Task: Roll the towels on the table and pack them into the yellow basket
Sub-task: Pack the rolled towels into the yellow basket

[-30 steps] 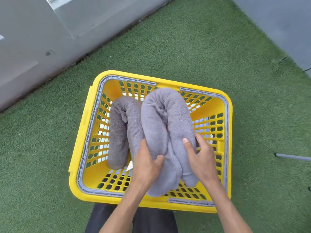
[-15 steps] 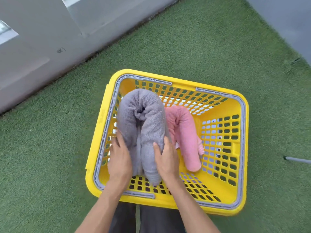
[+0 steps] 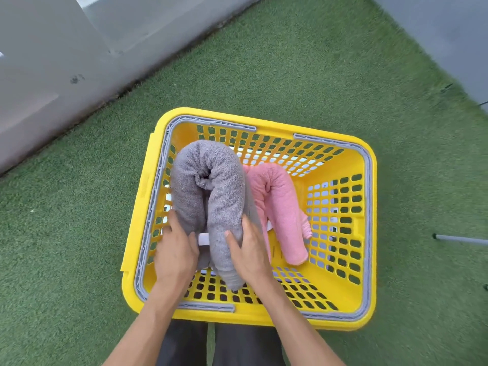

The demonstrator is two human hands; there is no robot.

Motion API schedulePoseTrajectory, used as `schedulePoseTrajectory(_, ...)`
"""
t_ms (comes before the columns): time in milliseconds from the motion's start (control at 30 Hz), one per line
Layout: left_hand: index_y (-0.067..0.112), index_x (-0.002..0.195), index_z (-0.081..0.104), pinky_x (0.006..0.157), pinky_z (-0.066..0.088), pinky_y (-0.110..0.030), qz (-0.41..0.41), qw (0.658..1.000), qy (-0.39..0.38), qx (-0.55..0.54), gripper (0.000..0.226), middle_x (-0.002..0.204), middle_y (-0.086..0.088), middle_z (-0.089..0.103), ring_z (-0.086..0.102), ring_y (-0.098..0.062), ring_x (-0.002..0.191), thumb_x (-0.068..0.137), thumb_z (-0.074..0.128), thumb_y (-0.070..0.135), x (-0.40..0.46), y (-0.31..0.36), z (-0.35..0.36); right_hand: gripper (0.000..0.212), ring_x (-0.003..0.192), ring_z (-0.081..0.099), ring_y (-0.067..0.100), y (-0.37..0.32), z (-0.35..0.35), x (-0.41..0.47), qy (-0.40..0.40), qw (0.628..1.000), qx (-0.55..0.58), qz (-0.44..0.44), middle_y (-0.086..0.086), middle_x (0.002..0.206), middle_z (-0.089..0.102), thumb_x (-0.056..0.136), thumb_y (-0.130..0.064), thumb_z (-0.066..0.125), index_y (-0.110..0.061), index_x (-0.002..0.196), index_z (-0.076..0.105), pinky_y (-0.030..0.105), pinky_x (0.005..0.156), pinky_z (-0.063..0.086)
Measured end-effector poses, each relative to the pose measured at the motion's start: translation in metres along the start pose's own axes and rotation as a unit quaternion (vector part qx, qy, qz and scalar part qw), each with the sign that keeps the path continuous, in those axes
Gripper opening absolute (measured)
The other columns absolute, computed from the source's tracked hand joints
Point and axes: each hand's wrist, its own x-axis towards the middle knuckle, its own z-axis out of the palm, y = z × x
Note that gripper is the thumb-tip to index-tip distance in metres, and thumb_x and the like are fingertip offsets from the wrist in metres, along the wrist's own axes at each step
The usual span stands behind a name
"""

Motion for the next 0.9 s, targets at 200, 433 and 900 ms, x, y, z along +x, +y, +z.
schedulePoseTrajectory(200, 0.014, 0.127, 0.045, 0.084, 0.048, -0.038, 0.168, 0.975, 0.069, -0.130, 0.036, 0.110, -0.002, 0.050, 0.054, -0.022, 0.100, 0.095, 0.053, 0.024, -0.043, 0.053, -0.002, 0.053, 0.126, 0.048, 0.006, 0.028, -0.028, 0.005, 0.054, 0.993, 0.088, 0.054, -0.009, 0.137, 0.053, 0.092, -0.058, 0.045, -0.031, 0.138, 0.043, 0.034, 0.105, 0.042)
schedulePoseTrajectory(433, 0.012, 0.127, 0.049, 0.096, 0.035, -0.014, 0.259, 0.923, -0.060, -0.277, 0.032, 0.120, 0.000, 0.050, 0.045, -0.004, 0.107, 0.095, 0.049, 0.014, -0.051, 0.150, 0.072, 0.048, 0.116, 0.051, 0.016, 0.096, -0.082, 0.015, 0.086, 0.987, 0.015, 0.133, 0.005, 0.131, 0.052, 0.092, -0.038, 0.058, -0.019, 0.135, 0.047, 0.027, 0.090, 0.045)
schedulePoseTrajectory(900, 0.004, 0.150, -0.006, 0.121, 0.002, -0.043, 0.138, 0.979, 0.032, -0.145, 0.090, 0.159, -0.016, -0.012, -0.010, -0.023, 0.147, 0.084, 0.054, 0.011, 0.076, 0.133, 0.180, 0.072, 0.118, 0.048, 0.032, 0.138, -0.040, 0.100, 0.126, 0.982, -0.058, 0.126, 0.014, 0.124, 0.053, 0.087, -0.034, 0.065, -0.019, 0.146, 0.027, 0.043, 0.092, 0.044)
